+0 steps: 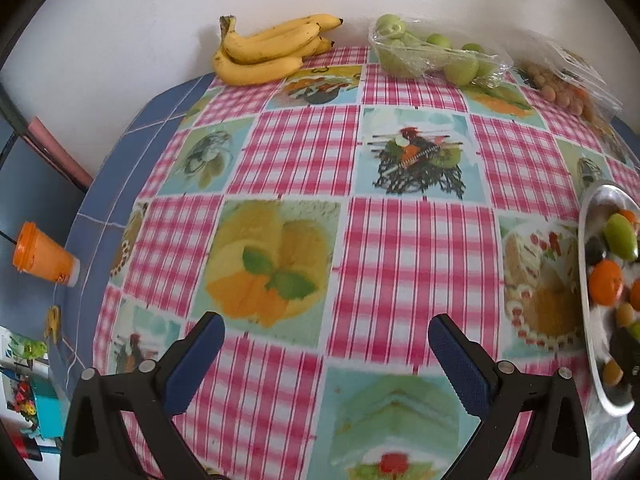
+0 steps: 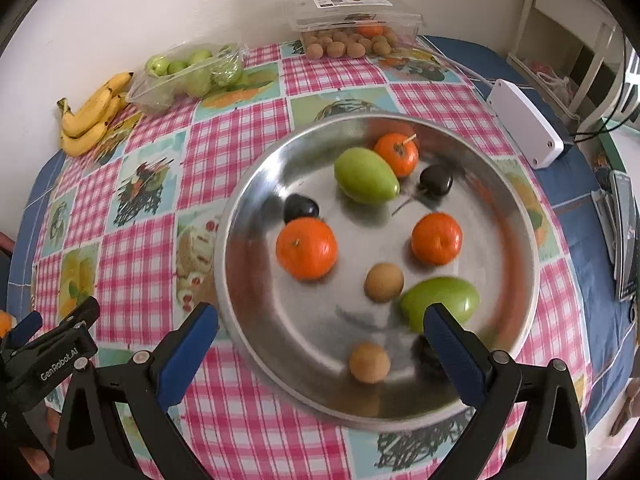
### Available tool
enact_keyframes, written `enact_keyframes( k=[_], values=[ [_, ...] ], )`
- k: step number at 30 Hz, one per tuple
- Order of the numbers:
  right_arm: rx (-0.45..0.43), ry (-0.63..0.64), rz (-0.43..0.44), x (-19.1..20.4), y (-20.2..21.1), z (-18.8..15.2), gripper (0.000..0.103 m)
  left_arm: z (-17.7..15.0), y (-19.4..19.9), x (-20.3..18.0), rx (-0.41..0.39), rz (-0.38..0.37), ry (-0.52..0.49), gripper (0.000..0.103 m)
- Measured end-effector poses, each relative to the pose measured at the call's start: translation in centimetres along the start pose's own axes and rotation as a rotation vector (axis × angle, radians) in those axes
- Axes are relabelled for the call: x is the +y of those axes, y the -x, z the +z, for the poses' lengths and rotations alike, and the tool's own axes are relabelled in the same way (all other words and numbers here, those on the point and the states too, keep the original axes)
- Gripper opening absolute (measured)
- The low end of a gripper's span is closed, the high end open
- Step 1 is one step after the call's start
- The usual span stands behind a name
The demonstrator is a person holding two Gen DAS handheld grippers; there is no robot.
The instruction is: Organize fruits
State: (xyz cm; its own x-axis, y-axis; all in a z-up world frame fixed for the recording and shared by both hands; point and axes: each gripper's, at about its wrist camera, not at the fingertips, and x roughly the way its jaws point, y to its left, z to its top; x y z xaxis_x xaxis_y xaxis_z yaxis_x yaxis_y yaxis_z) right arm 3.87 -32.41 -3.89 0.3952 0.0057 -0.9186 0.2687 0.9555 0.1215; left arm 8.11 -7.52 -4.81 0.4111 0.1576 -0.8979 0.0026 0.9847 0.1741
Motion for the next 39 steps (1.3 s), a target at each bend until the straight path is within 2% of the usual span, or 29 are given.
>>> enact_keyframes(
  k=[11,15,25,39],
  values=[
    [-0.015,-0.008,0.011,-0.7,2.0,-3.4,0.102,-3.9,3.1,1.8,-0.032,-0.026,0.005,0.103],
    [-0.023,-0.003,0.014,-0.9,2.8,-4.3,0.102,-5.0,3.3,2.2,-0.019,-0.052,0.011,0.103],
    [-0.084,-0.007,0.007,-1.1,4.5,-4.5,0.102,-5.1,4.4,2.7,-0.050,-0.078,0.036,0.103],
    [-0.077,0.008,0.006,-0.6,4.3,-4.3,0.102,-5.1,4.1,2.3,-0.024,-0.084,0.007,0.103]
  ],
)
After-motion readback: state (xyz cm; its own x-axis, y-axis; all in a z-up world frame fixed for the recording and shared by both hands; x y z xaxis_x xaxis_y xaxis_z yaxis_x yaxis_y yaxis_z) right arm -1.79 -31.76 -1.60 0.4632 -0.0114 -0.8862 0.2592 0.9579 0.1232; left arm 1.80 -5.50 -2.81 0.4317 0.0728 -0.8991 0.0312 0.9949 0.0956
